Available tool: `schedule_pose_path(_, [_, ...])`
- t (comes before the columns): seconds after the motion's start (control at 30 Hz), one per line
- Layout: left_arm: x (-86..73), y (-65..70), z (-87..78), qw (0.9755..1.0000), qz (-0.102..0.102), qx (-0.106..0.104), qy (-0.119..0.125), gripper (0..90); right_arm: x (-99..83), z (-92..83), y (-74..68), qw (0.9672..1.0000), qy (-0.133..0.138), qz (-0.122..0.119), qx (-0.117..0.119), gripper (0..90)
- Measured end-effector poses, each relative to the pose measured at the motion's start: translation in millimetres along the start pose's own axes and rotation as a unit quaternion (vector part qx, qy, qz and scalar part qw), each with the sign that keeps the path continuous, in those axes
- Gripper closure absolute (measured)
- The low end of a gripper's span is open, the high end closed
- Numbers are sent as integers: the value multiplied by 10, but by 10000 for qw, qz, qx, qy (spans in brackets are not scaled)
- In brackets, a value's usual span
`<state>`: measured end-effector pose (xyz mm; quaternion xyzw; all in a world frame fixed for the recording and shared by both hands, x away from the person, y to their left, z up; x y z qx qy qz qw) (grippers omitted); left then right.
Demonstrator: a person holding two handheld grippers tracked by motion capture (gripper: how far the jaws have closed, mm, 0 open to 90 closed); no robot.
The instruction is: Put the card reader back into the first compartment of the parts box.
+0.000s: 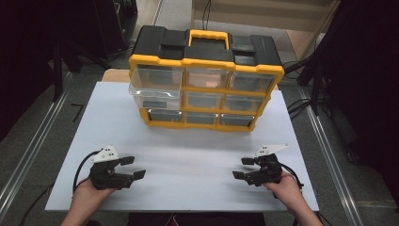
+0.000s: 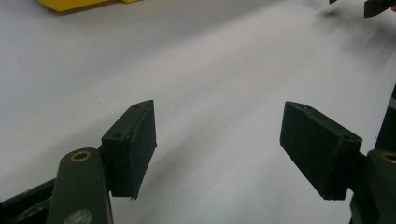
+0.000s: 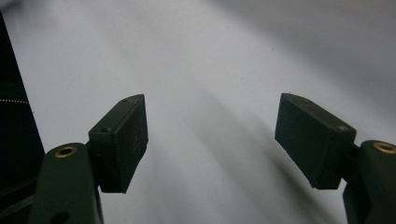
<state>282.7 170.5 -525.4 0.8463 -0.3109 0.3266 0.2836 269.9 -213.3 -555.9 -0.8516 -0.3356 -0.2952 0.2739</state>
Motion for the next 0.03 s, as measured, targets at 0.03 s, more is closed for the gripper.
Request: schedule_pose_path(0.03, [0, 0, 0, 10000, 1, 0, -3, 285, -3, 3, -3, 10000, -28, 38, 21, 238])
Point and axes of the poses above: each handheld gripper's, and its own axes: z roughly forward along the jaws, x roughly out of its top, y roughly to its right, the point moved 8 cm from there along z, roughly forward along the jaws, and after that the axes turned 4 degrees about -z, right-handed, at the moved point
